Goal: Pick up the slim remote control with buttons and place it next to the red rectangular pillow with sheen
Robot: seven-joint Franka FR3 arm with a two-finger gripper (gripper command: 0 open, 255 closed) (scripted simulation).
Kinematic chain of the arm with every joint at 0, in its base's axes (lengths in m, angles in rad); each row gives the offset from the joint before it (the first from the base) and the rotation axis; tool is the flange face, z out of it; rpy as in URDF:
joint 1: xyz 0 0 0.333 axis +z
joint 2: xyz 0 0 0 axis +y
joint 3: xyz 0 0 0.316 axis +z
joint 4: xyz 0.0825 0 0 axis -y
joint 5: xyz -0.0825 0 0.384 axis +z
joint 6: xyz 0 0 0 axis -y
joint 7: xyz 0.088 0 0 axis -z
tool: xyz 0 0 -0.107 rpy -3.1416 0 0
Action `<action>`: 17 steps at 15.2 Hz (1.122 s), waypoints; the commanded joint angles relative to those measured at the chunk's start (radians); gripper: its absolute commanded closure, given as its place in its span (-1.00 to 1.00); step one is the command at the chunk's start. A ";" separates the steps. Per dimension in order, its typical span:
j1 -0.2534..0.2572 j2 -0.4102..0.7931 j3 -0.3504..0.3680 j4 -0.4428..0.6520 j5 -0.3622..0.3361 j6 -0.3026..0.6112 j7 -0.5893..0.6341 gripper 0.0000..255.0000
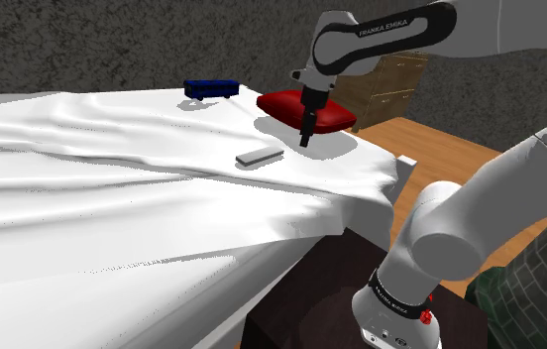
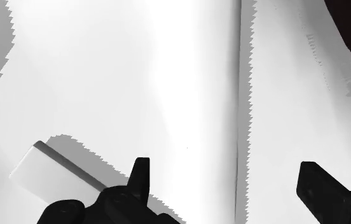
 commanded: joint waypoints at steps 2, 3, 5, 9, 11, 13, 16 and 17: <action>0.036 0.116 -0.054 0.054 0.016 0.066 -0.168 -1.00; 0.047 0.158 -0.071 0.075 0.027 0.086 -0.225 -1.00; 0.066 0.243 -0.099 0.122 0.057 0.123 -0.339 -1.00; 0.086 0.418 -0.127 0.229 0.141 0.180 -0.570 -1.00; 0.084 0.505 -0.124 0.289 0.188 0.198 -0.682 -1.00; 0.074 0.589 -0.112 0.353 0.231 0.211 -0.787 -1.00; 0.057 0.670 -0.088 0.422 0.268 0.220 -0.884 -1.00; 0.055 0.677 -0.086 0.417 0.272 0.231 -0.887 -1.00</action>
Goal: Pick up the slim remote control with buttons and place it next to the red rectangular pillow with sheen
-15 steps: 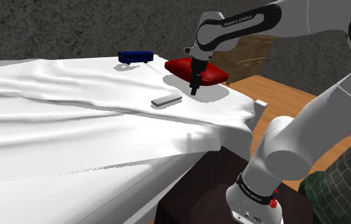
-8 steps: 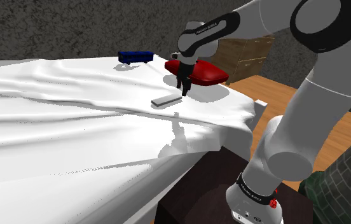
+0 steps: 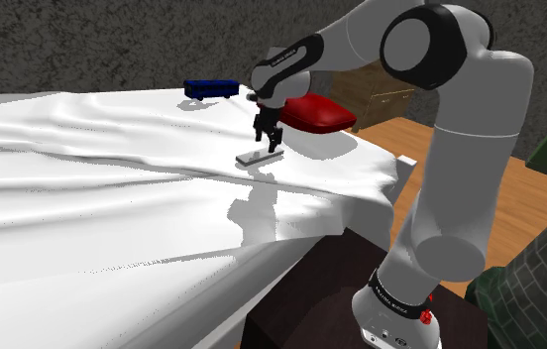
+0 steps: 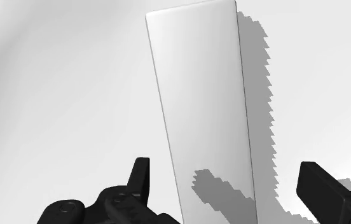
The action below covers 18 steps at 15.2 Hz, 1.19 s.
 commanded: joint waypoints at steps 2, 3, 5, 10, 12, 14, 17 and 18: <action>-0.006 0.030 0.007 -0.001 0.017 0.029 -0.022 -1.00; -0.007 0.038 0.009 -0.005 0.022 0.040 -0.025 -1.00; -0.011 0.053 0.013 -0.013 0.032 0.062 -0.032 -1.00; -0.013 0.066 0.016 -0.019 0.040 0.079 -0.037 -1.00; -0.013 0.066 0.016 -0.019 0.040 0.079 -0.037 -1.00; -0.013 0.066 0.016 -0.019 0.040 0.079 -0.037 -1.00; -0.013 0.066 0.016 -0.019 0.040 0.079 -0.037 1.00; -0.013 0.066 0.016 -0.019 0.040 0.079 -0.037 1.00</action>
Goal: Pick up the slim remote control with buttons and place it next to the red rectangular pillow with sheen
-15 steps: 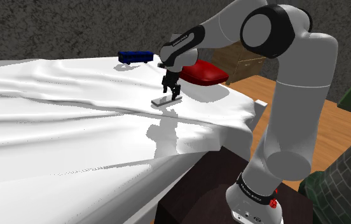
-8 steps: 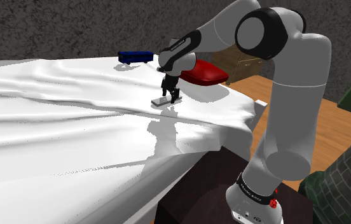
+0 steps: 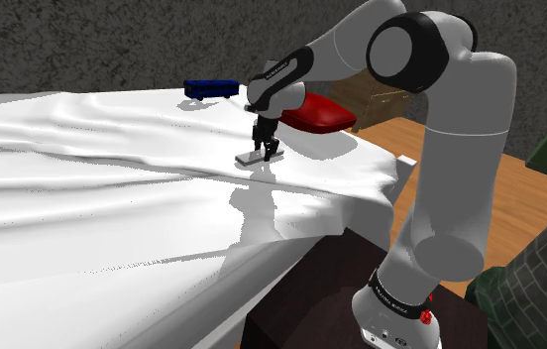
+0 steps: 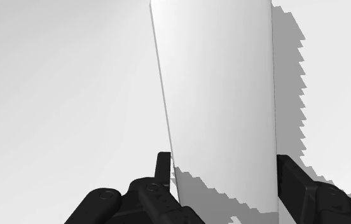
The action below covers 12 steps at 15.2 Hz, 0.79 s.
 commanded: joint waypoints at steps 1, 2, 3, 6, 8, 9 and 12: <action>0.000 0.001 0.000 -0.001 0.000 0.000 0.000 1.00; 0.000 0.001 0.000 -0.001 0.000 0.000 0.000 1.00; 0.000 0.001 0.000 -0.001 0.000 0.000 0.000 1.00; 0.000 0.001 0.000 -0.001 0.000 0.000 0.000 1.00; 0.003 -0.015 -0.004 0.008 -0.010 -0.022 0.007 1.00; 0.004 -0.022 -0.006 0.012 -0.014 -0.034 0.010 1.00; 0.008 -0.044 -0.011 0.027 -0.028 -0.068 0.019 1.00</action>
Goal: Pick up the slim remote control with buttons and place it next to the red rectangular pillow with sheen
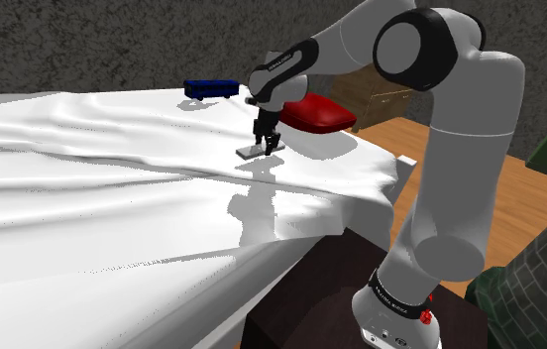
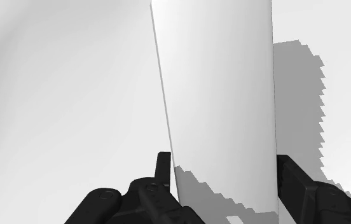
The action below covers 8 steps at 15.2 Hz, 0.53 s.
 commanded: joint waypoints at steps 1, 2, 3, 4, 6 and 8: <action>0.004 -0.018 -0.003 0.007 -0.011 -0.023 0.008 1.00; 0.005 -0.025 -0.005 0.013 -0.015 -0.035 0.011 1.00; 0.006 -0.031 -0.006 0.019 -0.019 -0.047 0.014 1.00; 0.007 -0.038 -0.007 0.025 -0.023 -0.058 0.016 1.00; 0.009 -0.050 -0.010 0.038 -0.031 -0.082 0.022 1.00; 0.011 -0.061 -0.012 0.051 -0.038 -0.106 0.026 1.00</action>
